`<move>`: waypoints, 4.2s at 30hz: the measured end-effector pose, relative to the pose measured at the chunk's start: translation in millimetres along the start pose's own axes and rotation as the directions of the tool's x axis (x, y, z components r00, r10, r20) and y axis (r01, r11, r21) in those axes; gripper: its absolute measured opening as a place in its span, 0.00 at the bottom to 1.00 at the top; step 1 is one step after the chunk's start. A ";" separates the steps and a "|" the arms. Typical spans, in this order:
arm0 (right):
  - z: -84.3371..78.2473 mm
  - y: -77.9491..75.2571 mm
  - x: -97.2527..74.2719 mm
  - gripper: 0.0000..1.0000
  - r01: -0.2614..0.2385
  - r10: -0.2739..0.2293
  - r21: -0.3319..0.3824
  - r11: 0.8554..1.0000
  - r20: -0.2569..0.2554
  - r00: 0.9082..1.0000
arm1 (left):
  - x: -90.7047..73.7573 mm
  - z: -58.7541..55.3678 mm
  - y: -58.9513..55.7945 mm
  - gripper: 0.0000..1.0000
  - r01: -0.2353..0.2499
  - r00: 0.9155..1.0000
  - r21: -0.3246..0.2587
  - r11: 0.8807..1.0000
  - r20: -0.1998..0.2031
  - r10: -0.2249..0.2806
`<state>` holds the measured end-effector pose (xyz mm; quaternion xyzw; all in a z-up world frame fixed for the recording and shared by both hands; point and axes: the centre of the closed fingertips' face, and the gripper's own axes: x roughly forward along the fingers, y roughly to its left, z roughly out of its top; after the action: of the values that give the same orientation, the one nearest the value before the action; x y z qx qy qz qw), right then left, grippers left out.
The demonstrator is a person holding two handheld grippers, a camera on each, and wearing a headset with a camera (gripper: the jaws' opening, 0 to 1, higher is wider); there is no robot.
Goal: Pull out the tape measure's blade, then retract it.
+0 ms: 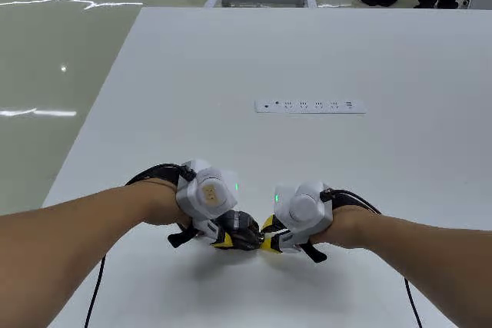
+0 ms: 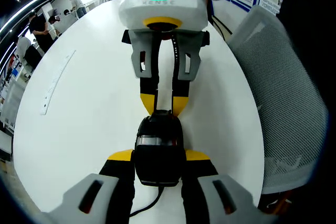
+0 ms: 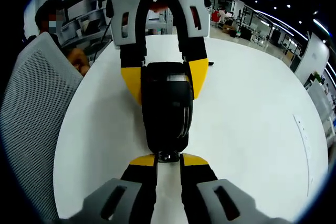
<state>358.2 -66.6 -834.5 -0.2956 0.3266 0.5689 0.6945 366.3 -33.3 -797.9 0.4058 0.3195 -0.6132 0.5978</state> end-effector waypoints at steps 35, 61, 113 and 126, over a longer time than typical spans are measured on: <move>0.3 0.8 0.9 0.13 -0.078 0.076 -0.032 0.996 -0.063 0.995 | -0.6 -1.0 0.4 0.29 -0.019 1.000 0.009 1.000 0.009 0.018; -5.6 1.3 -2.8 0.12 -0.109 0.104 -0.047 0.993 -0.102 0.989 | 3.3 -1.2 1.1 0.29 -0.011 1.000 0.013 1.000 -0.022 0.011; -29.9 -3.2 -18.7 0.12 -0.093 0.086 -0.048 0.994 -0.139 0.987 | 6.3 -2.4 1.4 0.30 -0.020 0.999 0.006 1.000 -0.027 0.020; -40.3 -4.9 -27.2 0.12 -0.090 0.083 -0.044 0.995 -0.144 0.986 | 7.8 -3.4 2.2 0.30 -0.029 0.999 -0.002 1.000 -0.033 0.029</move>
<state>354.5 -115.3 -837.5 -0.3382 0.3733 0.5842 0.6363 369.2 -34.2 -806.1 0.4199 0.3239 -0.5972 0.6018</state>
